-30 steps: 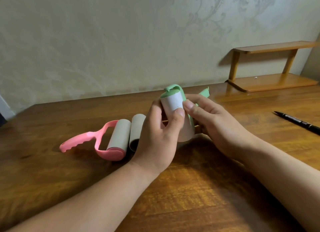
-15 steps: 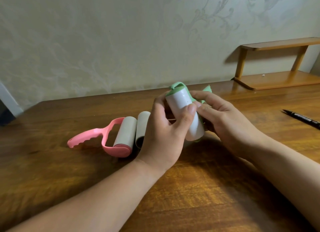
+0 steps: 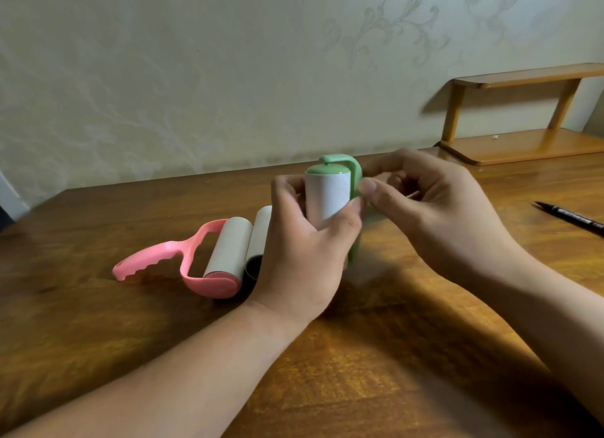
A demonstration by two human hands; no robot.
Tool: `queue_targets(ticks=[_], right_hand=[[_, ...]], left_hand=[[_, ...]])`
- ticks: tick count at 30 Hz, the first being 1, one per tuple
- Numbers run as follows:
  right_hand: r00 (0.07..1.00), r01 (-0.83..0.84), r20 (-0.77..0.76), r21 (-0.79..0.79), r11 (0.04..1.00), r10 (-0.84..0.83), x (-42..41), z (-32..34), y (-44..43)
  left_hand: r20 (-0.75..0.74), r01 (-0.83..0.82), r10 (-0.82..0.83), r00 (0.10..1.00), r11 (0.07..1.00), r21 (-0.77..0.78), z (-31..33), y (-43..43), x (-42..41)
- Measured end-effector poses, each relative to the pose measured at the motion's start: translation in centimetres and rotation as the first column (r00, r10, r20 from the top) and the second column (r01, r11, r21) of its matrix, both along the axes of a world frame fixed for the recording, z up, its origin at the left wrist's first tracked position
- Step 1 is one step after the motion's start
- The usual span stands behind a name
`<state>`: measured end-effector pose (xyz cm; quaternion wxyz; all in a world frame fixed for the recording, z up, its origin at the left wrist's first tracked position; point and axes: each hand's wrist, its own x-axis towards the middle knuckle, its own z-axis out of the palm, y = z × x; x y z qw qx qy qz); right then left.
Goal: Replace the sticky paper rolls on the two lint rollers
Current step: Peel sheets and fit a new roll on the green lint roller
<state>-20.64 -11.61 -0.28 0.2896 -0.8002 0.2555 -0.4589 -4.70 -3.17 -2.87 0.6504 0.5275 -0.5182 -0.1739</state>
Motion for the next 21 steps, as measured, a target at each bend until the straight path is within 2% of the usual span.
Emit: queue_targets(ticks=[6,14,21], right_hand=[[0.965,-0.175,0.214,0.096,0.980,0.151,0.13,0.33,0.10],[0.969,-0.161,0.211,0.155,0.975,0.127,0.29,0.03,-0.26],[0.952,-0.215,0.281,0.319,0.923,0.124,0.32,0.14,-0.23]], left_hand=[[0.009,-0.013,0.013,1.000,1.000,-0.026,-0.08,-0.40,-0.24],[0.002,0.003,-0.003,1.000,1.000,-0.031,-0.18,-0.67,-0.24],[0.025,0.008,-0.008,1.000,1.000,-0.010,-0.29,-0.51,-0.22]])
